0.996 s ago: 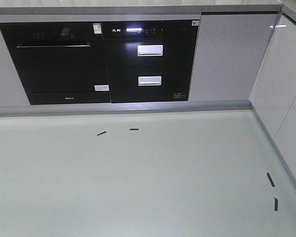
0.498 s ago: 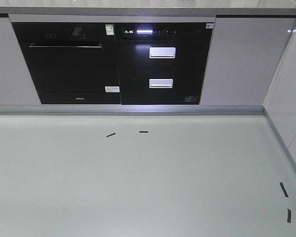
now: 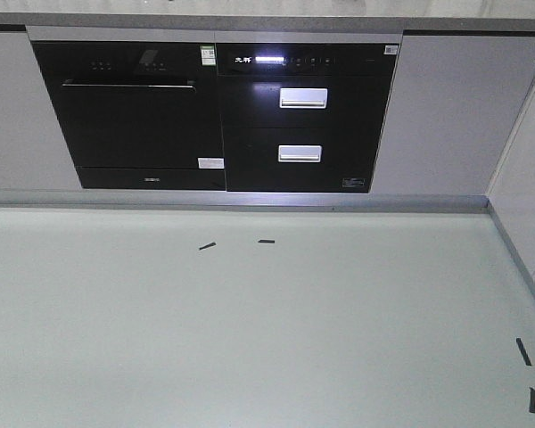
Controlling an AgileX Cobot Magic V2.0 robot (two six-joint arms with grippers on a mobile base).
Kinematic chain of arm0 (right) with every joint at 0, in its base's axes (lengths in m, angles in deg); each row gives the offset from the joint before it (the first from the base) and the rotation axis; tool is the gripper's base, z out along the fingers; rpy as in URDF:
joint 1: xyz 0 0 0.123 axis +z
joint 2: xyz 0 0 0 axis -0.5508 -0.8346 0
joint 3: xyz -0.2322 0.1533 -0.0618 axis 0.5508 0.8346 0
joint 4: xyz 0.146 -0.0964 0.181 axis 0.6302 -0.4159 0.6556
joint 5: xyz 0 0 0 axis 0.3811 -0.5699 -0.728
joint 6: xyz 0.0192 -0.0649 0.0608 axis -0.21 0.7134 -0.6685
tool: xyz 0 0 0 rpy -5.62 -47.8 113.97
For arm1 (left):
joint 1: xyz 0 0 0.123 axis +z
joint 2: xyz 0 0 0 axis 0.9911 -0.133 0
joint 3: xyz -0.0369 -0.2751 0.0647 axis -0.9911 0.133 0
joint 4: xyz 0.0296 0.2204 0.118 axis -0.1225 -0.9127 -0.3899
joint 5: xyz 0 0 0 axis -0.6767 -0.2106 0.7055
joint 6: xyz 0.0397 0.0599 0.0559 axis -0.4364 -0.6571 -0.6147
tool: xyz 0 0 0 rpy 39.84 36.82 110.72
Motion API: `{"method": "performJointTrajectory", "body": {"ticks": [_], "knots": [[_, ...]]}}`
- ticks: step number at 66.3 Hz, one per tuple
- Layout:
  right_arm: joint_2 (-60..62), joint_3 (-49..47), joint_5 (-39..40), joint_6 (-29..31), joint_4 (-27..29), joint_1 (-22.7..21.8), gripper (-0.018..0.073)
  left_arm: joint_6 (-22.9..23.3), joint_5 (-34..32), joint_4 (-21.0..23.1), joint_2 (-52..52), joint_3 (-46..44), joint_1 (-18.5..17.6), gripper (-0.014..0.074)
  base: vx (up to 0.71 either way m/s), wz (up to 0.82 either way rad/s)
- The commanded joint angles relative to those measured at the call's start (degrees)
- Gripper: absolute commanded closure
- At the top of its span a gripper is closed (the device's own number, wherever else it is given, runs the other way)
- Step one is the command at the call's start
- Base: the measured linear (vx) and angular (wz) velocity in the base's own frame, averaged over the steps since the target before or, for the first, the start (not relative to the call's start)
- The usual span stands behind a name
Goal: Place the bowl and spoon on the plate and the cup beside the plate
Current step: 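Drive the base toward the counter with both grippers held closed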
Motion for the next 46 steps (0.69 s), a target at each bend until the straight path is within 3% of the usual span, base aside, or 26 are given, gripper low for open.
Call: {"method": "performJointTrajectory", "body": {"ticks": [1,46], "knots": [[0.56,0.45,4.24,0.23,-0.39,-0.28,0.0563,0.54,-3.99,0.48,0.81,1.48,0.00,0.0602,0.05,0.03],[0.56,0.45,4.24,0.23,-0.39,-0.28,0.0563,0.54,-3.99,0.48,0.81,1.48,0.00,0.0602,0.06,0.00]]}}
